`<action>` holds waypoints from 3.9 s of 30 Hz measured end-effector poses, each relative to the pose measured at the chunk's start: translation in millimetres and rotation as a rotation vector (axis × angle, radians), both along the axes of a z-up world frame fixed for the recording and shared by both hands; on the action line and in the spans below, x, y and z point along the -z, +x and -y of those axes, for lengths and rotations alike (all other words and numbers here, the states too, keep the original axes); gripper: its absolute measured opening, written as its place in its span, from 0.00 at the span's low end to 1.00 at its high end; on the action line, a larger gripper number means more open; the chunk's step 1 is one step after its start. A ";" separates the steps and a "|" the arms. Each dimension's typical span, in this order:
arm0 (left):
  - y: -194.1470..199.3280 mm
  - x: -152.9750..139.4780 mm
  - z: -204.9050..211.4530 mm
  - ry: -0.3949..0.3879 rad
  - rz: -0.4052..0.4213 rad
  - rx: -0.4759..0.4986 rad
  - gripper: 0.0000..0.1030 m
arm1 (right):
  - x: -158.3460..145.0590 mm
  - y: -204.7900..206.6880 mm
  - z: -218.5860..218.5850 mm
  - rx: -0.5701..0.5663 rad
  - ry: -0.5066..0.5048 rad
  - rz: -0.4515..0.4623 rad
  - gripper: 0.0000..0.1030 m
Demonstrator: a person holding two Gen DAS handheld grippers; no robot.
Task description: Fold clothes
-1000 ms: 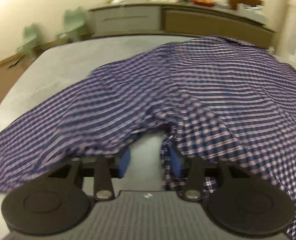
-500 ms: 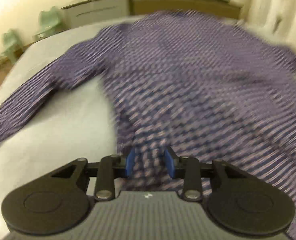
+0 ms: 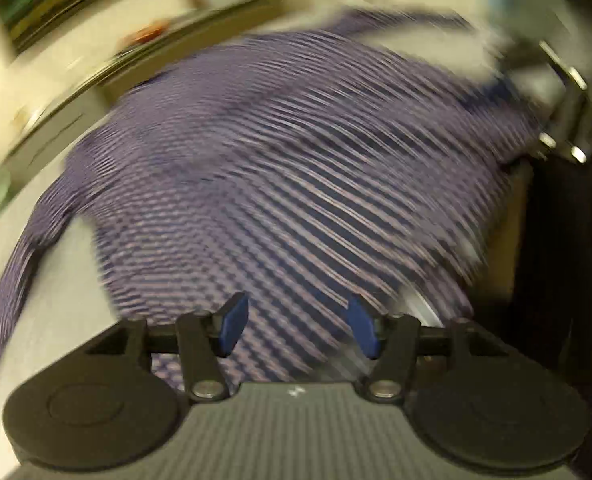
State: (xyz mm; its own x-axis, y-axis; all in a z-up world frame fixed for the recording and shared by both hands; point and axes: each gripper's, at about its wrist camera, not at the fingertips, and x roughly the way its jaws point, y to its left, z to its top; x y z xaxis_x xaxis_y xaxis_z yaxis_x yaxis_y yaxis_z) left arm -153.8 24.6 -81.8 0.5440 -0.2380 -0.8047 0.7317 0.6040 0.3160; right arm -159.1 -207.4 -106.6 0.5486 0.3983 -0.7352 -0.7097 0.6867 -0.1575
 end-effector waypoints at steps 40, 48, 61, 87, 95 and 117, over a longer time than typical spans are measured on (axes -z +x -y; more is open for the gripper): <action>102.7 -22.4 -26.0 -0.192 0.002 -0.263 0.38 | -19.4 88.4 75.0 0.439 0.142 -0.029 0.32; 116.8 7.9 -59.7 0.005 -0.018 -0.462 0.39 | 5.3 60.9 45.3 0.344 0.120 -0.104 0.49; 137.5 -62.3 -28.0 -0.195 0.067 -0.389 0.44 | -54.5 112.7 165.6 0.683 0.315 -0.057 0.71; 244.2 -29.7 157.1 -0.264 -0.124 -0.176 0.51 | -90.3 155.6 395.9 0.807 -0.018 0.460 0.00; 274.9 -29.8 243.1 -0.331 -0.152 -0.142 0.52 | -36.3 180.0 462.8 1.068 0.366 0.081 0.64; 389.0 15.6 403.3 -0.394 -0.091 -0.259 0.64 | -22.6 256.2 459.1 0.932 0.366 0.131 0.77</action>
